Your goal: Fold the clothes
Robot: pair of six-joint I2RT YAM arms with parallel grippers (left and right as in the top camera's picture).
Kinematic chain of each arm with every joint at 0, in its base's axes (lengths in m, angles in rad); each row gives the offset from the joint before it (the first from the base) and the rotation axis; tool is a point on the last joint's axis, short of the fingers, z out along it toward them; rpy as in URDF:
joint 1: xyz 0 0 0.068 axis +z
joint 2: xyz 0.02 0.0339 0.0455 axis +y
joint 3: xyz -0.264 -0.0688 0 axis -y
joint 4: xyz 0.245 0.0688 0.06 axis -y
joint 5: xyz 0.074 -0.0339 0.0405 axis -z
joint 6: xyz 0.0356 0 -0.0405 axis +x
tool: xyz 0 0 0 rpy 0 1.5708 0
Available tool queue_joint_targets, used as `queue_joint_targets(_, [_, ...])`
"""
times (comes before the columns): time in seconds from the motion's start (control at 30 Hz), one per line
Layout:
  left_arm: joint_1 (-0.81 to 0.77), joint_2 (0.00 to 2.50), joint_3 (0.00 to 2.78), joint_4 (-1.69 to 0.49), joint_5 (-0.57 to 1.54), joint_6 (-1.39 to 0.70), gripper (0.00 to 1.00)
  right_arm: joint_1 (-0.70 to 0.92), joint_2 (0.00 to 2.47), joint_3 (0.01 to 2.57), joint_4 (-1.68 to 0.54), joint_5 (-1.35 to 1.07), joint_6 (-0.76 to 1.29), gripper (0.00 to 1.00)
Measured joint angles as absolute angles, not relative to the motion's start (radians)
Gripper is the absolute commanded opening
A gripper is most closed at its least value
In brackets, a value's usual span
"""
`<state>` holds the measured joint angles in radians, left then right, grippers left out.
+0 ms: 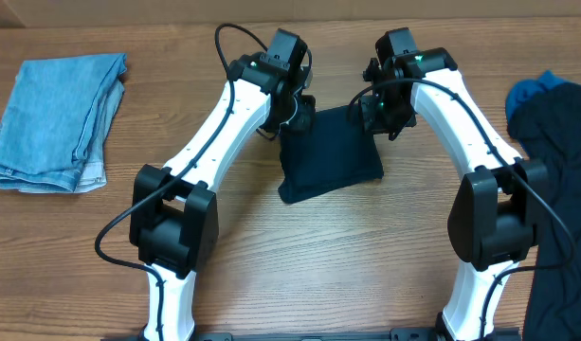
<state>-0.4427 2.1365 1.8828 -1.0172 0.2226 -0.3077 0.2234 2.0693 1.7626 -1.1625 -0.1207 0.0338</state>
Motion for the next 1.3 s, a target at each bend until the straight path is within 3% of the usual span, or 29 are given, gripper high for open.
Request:
queue_joint_targets(0.2, [-0.443, 2.262, 1.862, -1.004, 0.211, -0.307, 0.13, 0.223, 2.069, 1.514, -1.017, -0.128, 0.034, 0.13])
queue_joint_targets(0.33, [-0.443, 2.313, 1.859, -0.992, 0.213, -0.306, 0.04, 0.223, 2.054, 1.420, -0.915, -0.134, 0.033, 0.13])
queue_joint_targets(0.6, [-0.441, 2.289, 2.009, -1.059, 0.212, -0.304, 0.09, 0.223, 2.054, 1.544, -1.036, -0.189, 0.033, 0.15])
queue_joint_targets(0.73, [-0.438, 2.244, 2.030, -1.085, 0.186, -0.295, 0.24, 0.222, 2.054, 1.701, -1.068, -0.196, 0.033, 0.21])
queue_joint_targets(0.77, [-0.436, 2.244, 2.029, -1.103, 0.185, -0.296, 0.36, 0.221, 2.054, 1.701, -1.071, -0.196, 0.030, 0.32])
queue_joint_targets(0.83, [-0.423, 2.244, 2.029, -1.145, 0.182, -0.290, 0.94, 0.217, 2.054, 1.701, -1.059, -0.194, 0.031, 0.41])
queue_joint_targets(0.87, [-0.417, 2.244, 2.029, -1.164, 0.179, -0.288, 1.00, 0.216, 2.054, 1.701, -1.053, -0.191, 0.030, 0.45])
queue_joint_targets(1.0, [-0.399, 2.260, 2.029, -1.216, 0.179, -0.293, 1.00, 0.216, 2.054, 1.701, -1.035, -0.148, 0.027, 0.51])
queue_joint_targets(1.23, [-0.399, 2.417, 2.033, -1.198, 0.233, -0.316, 1.00, 0.216, 2.056, 1.701, -1.008, -0.138, 0.029, 0.51])
queue_joint_targets(1.3, [-0.399, 2.418, 2.036, -1.171, 0.250, -0.334, 1.00, 0.216, 2.090, 1.701, -1.005, -0.141, 0.029, 0.46])
